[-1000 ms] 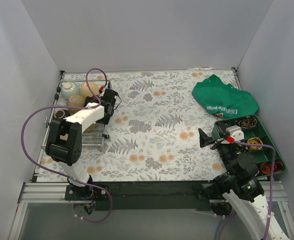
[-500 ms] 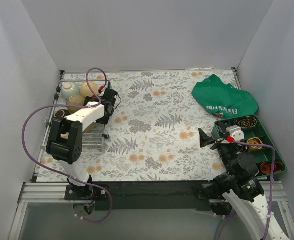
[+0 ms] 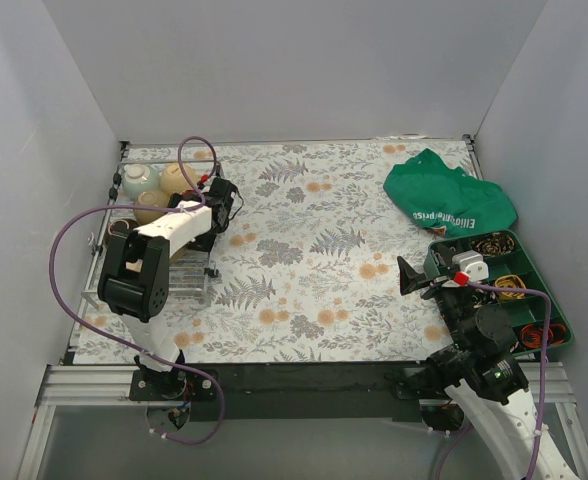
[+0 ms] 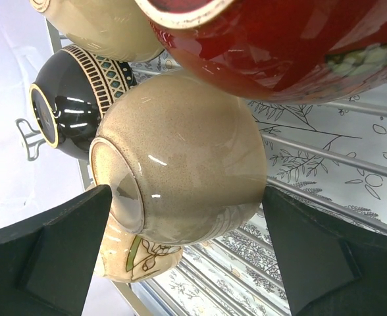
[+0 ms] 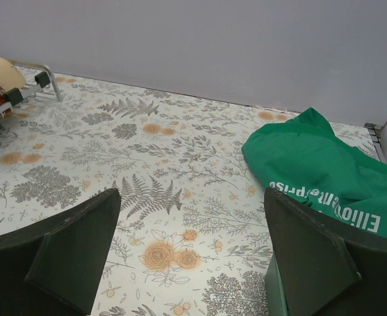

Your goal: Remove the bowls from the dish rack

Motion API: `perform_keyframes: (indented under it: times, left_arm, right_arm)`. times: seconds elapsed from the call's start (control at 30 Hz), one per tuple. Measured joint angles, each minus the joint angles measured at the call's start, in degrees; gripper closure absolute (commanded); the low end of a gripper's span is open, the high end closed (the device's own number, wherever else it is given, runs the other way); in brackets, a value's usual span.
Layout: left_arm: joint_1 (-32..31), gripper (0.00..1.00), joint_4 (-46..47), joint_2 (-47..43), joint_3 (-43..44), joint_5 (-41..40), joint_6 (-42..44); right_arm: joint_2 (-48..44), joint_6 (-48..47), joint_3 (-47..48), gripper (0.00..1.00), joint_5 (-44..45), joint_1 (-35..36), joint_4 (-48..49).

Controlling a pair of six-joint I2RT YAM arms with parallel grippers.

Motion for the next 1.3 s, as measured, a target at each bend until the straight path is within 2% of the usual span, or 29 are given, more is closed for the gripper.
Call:
perform_keyframes:
  times: [0.17, 0.23, 0.27, 0.37, 0.6, 0.8, 0.83, 0.9, 1.03, 1.3]
  left_arm:
    - [-0.2, 0.02, -0.1, 0.1, 0.1, -0.5, 0.2]
    - [-0.4, 0.05, -0.1, 0.1, 0.1, -0.8, 0.3]
    - [-0.4, 0.11, 0.0, 0.1, 0.1, -0.9, 0.3]
    - [-0.5, 0.2, 0.1, 0.3, 0.0, -0.8, 0.2]
    - [-1.6, 0.37, -0.3, 0.7, -0.2, -2.1, 0.2]
    - [-1.8, 0.48, -0.5, 0.6, -0.2, -2.4, -0.5]
    - [-1.8, 0.55, -0.5, 0.5, -0.3, -2.5, -0.6]
    - [-1.9, 0.6, -0.6, 0.2, -0.4, -2.5, -1.2]
    - [-2.4, 0.65, -0.6, -0.4, -0.4, -2.5, -2.7]
    - [-2.6, 0.82, 0.2, -2.5, -0.4, -1.4, -4.8]
  right_arm:
    - [0.0, 0.0, 0.0, 0.01, 0.0, 0.0, 0.0]
    - [0.0, 0.0, 0.0, 0.01, 0.0, 0.0, 0.0]
    - [0.0, 0.0, 0.0, 0.02, 0.0, 0.0, 0.0]
    - [0.0, 0.0, 0.0, 0.01, 0.0, 0.0, 0.0]
    - [0.0, 0.0, 0.0, 0.01, 0.0, 0.0, 0.0]
    - [0.0, 0.0, 0.0, 0.01, 0.0, 0.0, 0.0]
    - [0.0, 0.0, 0.0, 0.01, 0.0, 0.0, 0.0]
    - [0.0, 0.0, 0.0, 0.01, 0.0, 0.0, 0.0]
    - [0.0, 0.0, 0.0, 0.01, -0.7, 0.0, 0.0]
    - [0.1, 0.5, 2.4, 0.01, -6.4, 0.0, -1.1]
